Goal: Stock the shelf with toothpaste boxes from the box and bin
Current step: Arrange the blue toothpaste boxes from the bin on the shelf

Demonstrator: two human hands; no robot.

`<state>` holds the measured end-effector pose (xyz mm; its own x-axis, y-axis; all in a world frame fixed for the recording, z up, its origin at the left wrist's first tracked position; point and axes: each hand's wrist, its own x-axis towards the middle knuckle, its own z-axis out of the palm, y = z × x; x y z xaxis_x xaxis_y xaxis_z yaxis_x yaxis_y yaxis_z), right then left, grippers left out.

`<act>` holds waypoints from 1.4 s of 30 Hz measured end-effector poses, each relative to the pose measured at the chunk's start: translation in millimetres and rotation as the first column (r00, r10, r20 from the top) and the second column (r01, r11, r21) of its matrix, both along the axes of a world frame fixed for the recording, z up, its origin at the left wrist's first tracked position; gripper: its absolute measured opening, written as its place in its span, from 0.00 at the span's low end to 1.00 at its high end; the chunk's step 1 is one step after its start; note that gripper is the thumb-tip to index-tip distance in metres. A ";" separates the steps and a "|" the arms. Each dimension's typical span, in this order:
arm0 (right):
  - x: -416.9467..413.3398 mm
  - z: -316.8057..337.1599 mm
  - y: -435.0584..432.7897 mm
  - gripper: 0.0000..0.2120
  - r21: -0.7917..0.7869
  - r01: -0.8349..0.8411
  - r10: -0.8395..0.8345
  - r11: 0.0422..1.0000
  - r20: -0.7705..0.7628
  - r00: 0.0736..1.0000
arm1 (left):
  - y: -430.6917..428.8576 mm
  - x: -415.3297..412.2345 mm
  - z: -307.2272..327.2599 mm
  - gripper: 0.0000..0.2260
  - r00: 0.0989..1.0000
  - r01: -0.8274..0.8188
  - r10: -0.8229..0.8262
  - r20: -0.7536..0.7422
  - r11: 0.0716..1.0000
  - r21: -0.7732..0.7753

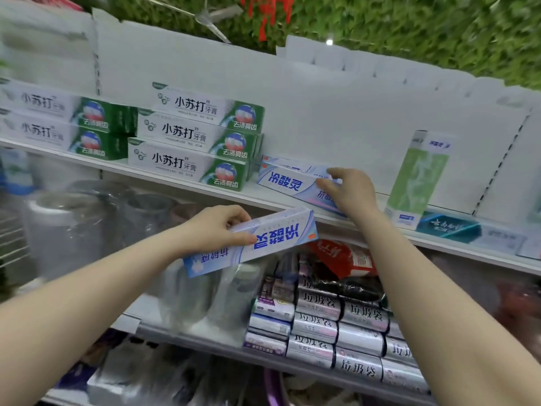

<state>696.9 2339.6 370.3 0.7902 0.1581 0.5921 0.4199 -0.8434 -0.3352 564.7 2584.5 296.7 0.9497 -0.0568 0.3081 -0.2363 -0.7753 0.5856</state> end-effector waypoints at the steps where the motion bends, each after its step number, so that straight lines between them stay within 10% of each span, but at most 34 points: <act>1: -4.6 -3.2 -3.3 0.17 0.062 -0.026 0.021 0.998 0.082 0.996 | 0.4 0.2 0.1 0.16 1.000 0.002 -0.002 0.011 1.000 0.006; 5: -37.9 -32.6 -17.5 0.13 0.223 -0.094 0.002 0.970 0.378 0.926 | -0.5 3.0 4.5 0.15 0.999 0.040 -0.040 0.024 0.999 0.025; 18: -126.7 -58.3 -48.4 0.13 0.504 -0.264 0.423 0.823 -0.233 0.876 | -27.3 7.3 34.3 0.17 0.954 0.299 -0.299 -0.004 0.951 0.079; 33: -140.8 -42.8 -35.5 0.21 0.881 -0.133 0.432 0.454 -0.087 0.897 | -59.5 -8.4 40.9 0.14 0.937 0.347 -0.349 -0.002 0.933 -0.093; 42: -130.1 -55.8 -10.3 0.14 0.648 -0.184 0.531 0.739 -0.392 0.751 | -80.4 23.3 61.3 0.16 0.957 0.248 -0.278 0.078 0.653 -0.716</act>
<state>566.8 2329.2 314.5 0.9398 0.2913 0.1789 0.2580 -0.2611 -0.9302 588.0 2504.1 358.0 0.9406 -0.0845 0.3287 -0.3320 -0.0277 0.9429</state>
